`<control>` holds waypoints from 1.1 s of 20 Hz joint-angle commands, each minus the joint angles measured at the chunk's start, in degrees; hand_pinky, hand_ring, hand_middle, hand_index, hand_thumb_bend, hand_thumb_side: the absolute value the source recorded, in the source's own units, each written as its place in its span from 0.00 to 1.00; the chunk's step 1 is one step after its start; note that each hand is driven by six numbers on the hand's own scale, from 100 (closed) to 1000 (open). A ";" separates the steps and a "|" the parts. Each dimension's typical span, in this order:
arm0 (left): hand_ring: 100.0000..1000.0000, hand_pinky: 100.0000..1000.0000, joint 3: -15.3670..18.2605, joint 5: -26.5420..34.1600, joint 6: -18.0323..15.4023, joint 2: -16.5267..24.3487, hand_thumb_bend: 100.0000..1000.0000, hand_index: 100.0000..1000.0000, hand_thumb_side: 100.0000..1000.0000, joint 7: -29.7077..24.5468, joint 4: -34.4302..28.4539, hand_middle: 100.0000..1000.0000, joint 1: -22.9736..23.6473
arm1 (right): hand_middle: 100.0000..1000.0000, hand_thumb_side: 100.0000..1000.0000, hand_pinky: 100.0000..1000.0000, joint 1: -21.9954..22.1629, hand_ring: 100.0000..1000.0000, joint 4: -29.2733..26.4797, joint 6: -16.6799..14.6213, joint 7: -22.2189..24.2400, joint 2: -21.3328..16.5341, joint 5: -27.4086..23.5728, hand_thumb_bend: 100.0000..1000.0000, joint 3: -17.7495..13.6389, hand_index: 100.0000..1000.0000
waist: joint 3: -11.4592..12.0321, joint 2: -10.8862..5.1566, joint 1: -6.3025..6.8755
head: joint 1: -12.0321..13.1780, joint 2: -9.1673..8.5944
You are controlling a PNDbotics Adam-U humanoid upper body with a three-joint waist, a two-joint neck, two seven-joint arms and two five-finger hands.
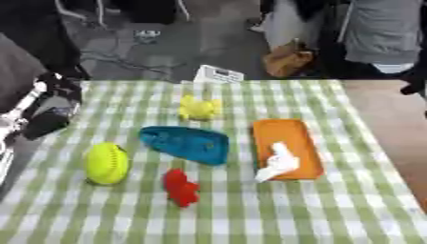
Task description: Pick up objects on the table and place them in the box.
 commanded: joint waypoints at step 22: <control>0.82 0.75 -1.92 -21.15 -10.46 0.84 0.48 0.89 0.67 -13.53 6.61 0.83 -2.67 | 0.70 0.64 0.46 -0.22 0.53 -1.38 0.09 0.76 -0.68 0.10 0.00 -0.06 0.71 | -0.16 -0.96 0.75 | -0.33 -1.15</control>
